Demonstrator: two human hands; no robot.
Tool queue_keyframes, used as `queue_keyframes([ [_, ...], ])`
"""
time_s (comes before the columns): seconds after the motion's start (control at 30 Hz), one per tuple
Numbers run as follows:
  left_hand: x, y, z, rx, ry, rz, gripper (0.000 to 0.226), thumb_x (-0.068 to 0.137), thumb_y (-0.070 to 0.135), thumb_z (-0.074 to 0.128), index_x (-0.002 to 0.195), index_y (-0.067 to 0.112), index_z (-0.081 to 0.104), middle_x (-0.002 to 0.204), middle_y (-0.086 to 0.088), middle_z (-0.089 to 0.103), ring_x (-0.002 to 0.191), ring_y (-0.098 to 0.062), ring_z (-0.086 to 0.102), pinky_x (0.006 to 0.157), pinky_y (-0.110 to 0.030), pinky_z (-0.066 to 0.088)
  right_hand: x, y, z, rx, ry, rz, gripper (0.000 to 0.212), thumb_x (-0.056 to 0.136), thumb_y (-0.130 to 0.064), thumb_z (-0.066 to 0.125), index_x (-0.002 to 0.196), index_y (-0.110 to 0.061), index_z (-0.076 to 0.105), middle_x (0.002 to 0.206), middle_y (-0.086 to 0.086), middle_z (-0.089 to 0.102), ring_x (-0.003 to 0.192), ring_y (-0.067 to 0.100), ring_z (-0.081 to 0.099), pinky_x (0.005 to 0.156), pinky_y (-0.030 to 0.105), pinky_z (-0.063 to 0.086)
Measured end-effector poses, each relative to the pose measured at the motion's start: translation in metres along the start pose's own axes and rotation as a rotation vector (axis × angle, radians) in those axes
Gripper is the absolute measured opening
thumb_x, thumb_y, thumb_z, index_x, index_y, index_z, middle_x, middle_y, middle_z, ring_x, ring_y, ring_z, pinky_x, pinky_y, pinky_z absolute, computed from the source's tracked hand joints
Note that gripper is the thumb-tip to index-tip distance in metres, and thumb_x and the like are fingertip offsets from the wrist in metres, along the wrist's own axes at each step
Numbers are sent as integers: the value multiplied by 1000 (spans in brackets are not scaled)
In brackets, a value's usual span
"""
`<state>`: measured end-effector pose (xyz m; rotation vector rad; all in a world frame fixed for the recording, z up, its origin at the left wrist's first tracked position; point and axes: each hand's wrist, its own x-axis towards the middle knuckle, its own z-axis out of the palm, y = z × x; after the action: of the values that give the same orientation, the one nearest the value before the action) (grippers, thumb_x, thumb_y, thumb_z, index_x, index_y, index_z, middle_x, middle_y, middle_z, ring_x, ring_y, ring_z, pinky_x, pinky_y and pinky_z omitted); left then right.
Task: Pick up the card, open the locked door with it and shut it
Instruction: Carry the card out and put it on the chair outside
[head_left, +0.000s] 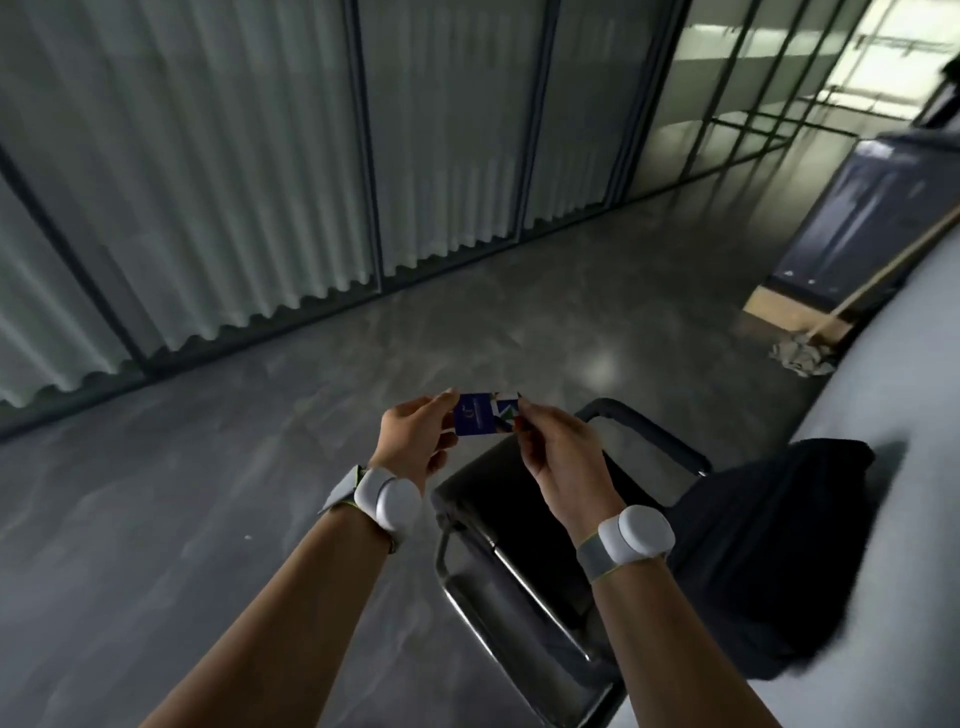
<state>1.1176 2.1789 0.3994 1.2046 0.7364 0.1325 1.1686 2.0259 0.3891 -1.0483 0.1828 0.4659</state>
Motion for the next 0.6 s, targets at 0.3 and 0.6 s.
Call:
queue_keyframes([
  [0.3,119,53,71,171,-383,-51,14,91,24,65,90,10,70,70,-4,67,56,-15,49,51,-25,33,79,-46,6,124,326,-187,6,88,-5,69,83,-5,73,79,8,70,73,14,68,55,17,53],
  [0.6,188,71,119,375,-559,-114,18,90,23,63,93,7,69,58,-2,59,39,-10,46,40,-19,29,109,-57,11,292,519,-228,14,92,0,58,102,7,65,86,16,66,75,17,66,57,19,57],
])
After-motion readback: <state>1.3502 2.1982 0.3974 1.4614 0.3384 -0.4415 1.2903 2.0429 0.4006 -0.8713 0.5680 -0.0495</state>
